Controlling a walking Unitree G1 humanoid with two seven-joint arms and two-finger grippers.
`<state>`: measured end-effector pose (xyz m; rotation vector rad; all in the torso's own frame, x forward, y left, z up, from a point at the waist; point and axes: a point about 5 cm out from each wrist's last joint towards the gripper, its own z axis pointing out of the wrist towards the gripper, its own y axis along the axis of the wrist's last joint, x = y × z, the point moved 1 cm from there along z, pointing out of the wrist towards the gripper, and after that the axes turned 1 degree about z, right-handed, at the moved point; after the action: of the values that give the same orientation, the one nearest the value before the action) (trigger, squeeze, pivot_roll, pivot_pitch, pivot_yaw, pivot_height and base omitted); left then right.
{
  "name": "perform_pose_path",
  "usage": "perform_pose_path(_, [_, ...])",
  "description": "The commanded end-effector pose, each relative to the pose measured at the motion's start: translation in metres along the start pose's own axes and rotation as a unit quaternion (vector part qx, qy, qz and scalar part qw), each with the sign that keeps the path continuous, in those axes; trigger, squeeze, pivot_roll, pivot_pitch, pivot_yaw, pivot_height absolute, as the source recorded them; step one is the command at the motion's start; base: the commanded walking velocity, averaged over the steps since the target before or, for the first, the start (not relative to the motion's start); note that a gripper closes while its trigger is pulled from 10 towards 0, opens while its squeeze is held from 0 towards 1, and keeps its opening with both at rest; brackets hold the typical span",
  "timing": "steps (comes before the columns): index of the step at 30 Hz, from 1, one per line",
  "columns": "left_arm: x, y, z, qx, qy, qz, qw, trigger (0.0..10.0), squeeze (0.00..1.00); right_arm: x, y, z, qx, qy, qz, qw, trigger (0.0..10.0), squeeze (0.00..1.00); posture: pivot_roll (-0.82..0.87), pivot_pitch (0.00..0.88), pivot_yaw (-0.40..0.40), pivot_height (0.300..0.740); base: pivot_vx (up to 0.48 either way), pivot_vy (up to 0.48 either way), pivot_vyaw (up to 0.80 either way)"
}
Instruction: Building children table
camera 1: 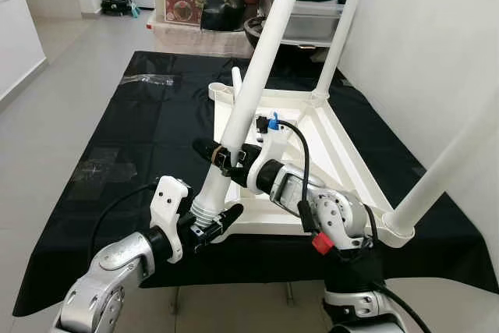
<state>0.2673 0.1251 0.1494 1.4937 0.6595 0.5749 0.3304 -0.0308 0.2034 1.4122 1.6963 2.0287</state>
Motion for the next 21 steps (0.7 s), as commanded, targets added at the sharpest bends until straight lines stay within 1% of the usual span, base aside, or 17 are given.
perform_pose_path(1, [0.0,0.012,0.003,-0.027,-0.008,0.021,0.999,10.0,0.0,0.002,-0.019,0.002,0.013,-0.002,0.039,0.999,10.0,0.0,0.08,0.0,-0.116,0.74,0.0,0.0,0.0])
perform_pose_path(5, [0.0,0.013,0.006,-0.029,-0.011,0.02,0.999,10.0,0.0,0.002,-0.024,0.002,0.014,-0.005,0.043,0.999,10.0,0.0,0.07,0.0,-0.11,0.74,0.0,0.0,0.0])
perform_pose_path(8, [-0.002,0.012,0.01,-0.027,-0.021,0.024,0.999,10.0,0.0,0.008,-0.029,0.003,0.018,0.001,0.057,0.998,10.0,0.0,0.07,0.0,-0.104,0.74,0.0,0.0,0.0])
perform_pose_path(9, [-0.002,0.012,0.011,-0.026,-0.023,0.025,0.999,10.0,0.0,0.009,-0.031,0.004,0.019,0.004,0.065,0.998,4.9,0.0,0.07,0.0,-0.104,0.74,0.0,0.0,0.0])
perform_pose_path(11, [-0.002,0.012,0.012,-0.026,-0.023,0.026,0.999,10.0,0.0,0.01,-0.032,0.004,0.02,0.006,0.071,0.997,4.9,0.0,0.07,0.0,-0.104,0.74,0.0,0.0,0.0])
perform_pose_path(12, [-0.002,0.012,0.013,-0.026,-0.024,0.027,0.999,10.0,0.0,0.011,-0.032,0.004,0.015,0.008,0.08,0.997,0.0,0.0,0.07,0.0,-0.103,0.74,0.0,0.0,0.0])
perform_pose_path(17, [-0.002,0.01,0.013,-0.022,-0.026,0.028,0.999,10.0,0.0,0.009,-0.029,0.002,0.002,0.002,0.083,0.997,0.0,0.0,0.07,0.0,-0.104,0.74,0.0,0.0,0.0])
perform_pose_path(18, [-0.003,0.006,0.012,-0.016,-0.027,0.029,0.999,10.0,0.0,0.007,-0.026,0.002,-0.008,-0.006,0.082,0.997,0.0,0.0,0.07,0.0,-0.105,0.74,0.0,0.0,0.0])
perform_pose_path(21, [-0.004,0.003,0.012,-0.013,-0.027,0.029,0.999,10.0,0.0,0.005,-0.023,0.002,-0.014,-0.009,0.083,0.996,0.0,0.0,0.07,0.0,-0.107,0.74,0.0,0.0,0.0])
